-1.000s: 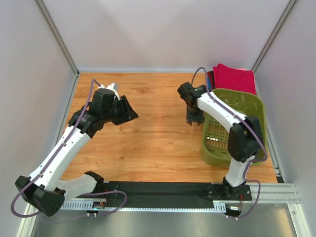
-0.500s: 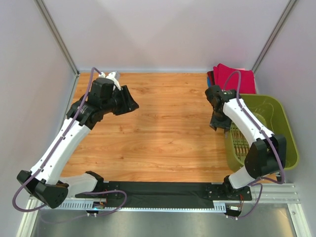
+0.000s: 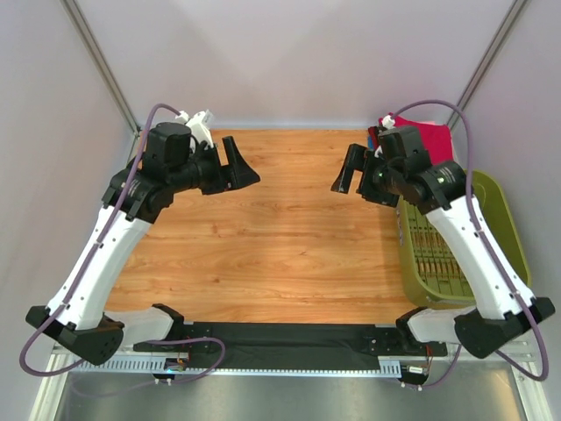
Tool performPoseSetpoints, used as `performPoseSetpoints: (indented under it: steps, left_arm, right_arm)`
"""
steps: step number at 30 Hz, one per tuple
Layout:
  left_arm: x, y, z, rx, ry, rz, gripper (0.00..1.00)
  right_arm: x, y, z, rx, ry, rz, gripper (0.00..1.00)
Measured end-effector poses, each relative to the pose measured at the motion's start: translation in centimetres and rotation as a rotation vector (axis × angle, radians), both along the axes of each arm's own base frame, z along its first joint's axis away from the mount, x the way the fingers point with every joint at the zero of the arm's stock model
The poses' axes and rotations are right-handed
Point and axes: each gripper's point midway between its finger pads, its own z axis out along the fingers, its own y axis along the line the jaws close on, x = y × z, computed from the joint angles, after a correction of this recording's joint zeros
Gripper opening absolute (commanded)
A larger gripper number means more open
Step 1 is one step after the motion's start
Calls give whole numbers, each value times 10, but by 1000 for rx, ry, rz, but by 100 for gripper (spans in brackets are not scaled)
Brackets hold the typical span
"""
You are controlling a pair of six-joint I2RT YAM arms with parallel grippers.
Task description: Fold and stack the t-shirts
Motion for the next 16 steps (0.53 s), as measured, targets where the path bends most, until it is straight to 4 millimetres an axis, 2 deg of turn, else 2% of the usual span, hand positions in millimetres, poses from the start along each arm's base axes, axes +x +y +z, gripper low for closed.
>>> performPoseSetpoints:
  steps: [2,4,10,16]
  left_arm:
    - [-6,1,5,-5,-16,-16,99]
    - [-12,3,9,-11,-25,-24,99]
    - [-23,8,10,-13,-39,-31,99]
    - [-31,13,0,-8,-37,-32,99]
  right_arm:
    - [-6,5,16,58,-45,30,100]
    - [-12,7,22,93,-81,47,100]
    - [-25,3,6,108,-90,52,100]
    - [-28,1,19,141,-150,42,100]
